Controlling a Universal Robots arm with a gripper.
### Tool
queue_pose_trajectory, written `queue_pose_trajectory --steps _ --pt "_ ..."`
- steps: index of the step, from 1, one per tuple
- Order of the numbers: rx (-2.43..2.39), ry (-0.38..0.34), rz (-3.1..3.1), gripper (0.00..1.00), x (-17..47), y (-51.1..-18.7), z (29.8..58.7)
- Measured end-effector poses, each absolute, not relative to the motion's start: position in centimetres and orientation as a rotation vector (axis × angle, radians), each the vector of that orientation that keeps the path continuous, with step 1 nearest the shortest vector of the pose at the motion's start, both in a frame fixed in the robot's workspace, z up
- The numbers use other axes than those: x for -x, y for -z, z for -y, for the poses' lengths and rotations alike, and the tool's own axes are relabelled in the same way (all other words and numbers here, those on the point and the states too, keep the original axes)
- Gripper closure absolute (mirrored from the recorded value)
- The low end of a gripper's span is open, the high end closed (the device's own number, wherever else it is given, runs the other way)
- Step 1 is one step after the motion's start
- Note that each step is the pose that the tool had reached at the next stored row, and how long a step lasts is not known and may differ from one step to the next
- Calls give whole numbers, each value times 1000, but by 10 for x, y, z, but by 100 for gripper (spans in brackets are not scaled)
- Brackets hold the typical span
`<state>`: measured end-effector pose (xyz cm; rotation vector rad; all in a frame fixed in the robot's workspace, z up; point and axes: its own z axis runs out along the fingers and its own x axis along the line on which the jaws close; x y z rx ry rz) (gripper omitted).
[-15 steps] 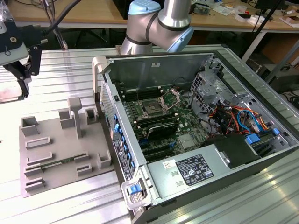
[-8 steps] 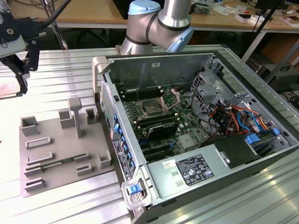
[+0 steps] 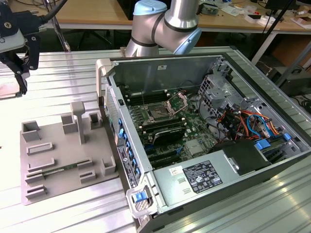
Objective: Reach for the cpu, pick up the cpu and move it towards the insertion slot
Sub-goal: 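Pick up the cpu and move it towards the insertion slot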
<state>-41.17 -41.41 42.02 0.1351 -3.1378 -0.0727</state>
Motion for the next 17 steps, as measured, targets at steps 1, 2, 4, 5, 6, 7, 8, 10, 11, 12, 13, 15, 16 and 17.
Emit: queue_pose_trajectory --steps 1,2,4,5,6,7,8,10,11,12,13,15,16,17 --pt "-135 73 3138 45 412 -422 414" --pt "-135 73 3138 45 412 -422 414" --pt "-135 73 3138 45 412 -427 414" --pt "-135 73 3138 45 412 -428 414" --pt "-135 73 3138 45 412 -429 414" --pt "-135 73 3138 45 412 -431 414" --pt "-135 73 3138 45 412 -432 414" --pt "-135 73 3138 45 412 -435 414" --pt "-135 73 3138 45 412 -435 414" --pt "-135 73 3138 45 412 -435 414" --pt "-135 73 3138 45 412 -435 414" --pt "-135 73 3138 45 412 -435 414" --pt "-135 73 3138 45 412 -435 414" --pt "-135 73 3138 45 412 -435 414"
